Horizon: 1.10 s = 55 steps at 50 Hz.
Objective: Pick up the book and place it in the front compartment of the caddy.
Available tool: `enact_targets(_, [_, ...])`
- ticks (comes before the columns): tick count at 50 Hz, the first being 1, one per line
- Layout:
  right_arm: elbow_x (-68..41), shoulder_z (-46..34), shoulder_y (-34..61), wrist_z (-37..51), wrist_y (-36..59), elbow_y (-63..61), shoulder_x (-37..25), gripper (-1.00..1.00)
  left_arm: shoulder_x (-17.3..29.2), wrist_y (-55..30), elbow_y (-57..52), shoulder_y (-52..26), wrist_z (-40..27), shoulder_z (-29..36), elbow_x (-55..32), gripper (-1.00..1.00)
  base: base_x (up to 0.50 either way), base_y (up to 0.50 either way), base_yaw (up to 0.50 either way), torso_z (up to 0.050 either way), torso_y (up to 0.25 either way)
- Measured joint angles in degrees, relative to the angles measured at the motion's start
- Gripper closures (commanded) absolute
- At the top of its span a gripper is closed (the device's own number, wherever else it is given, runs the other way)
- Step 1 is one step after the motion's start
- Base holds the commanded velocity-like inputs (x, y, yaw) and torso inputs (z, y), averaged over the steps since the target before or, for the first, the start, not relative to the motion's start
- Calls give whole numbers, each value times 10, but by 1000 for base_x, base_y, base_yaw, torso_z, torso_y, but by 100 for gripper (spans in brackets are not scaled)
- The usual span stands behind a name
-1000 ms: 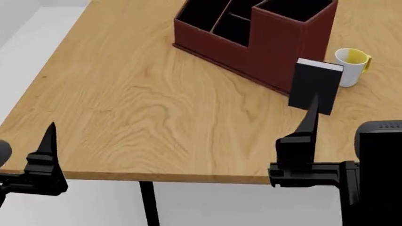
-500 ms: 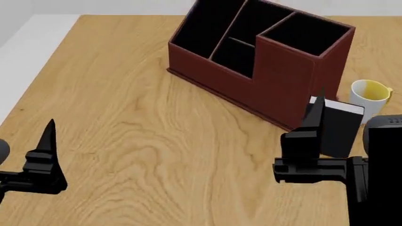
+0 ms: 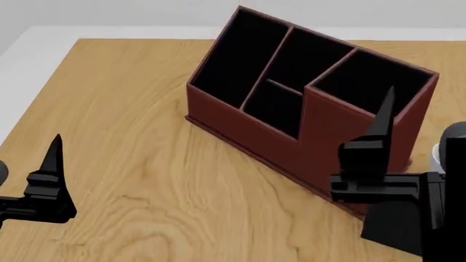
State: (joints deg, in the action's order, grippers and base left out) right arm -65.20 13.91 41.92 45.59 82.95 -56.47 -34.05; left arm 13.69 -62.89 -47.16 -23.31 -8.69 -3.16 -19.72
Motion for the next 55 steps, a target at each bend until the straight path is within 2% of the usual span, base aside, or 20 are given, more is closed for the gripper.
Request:
enact_targets(22, [-66,26,1,52,5,3,-23,-100,4,2,0,-4,-6,5,-6,-100,500,1,0,0,1])
enact_targets(43, [-58,18,-29,58,-29,2,-40,-100,7,9,2,1,-12,8,-11,-100,500,-26,0,0,1])
enact_targets(55, [-44,4,-49,52,-49,3,-48,-100,9,13,4,4,-15,8,-14,-100,-5,0,0,0,1])
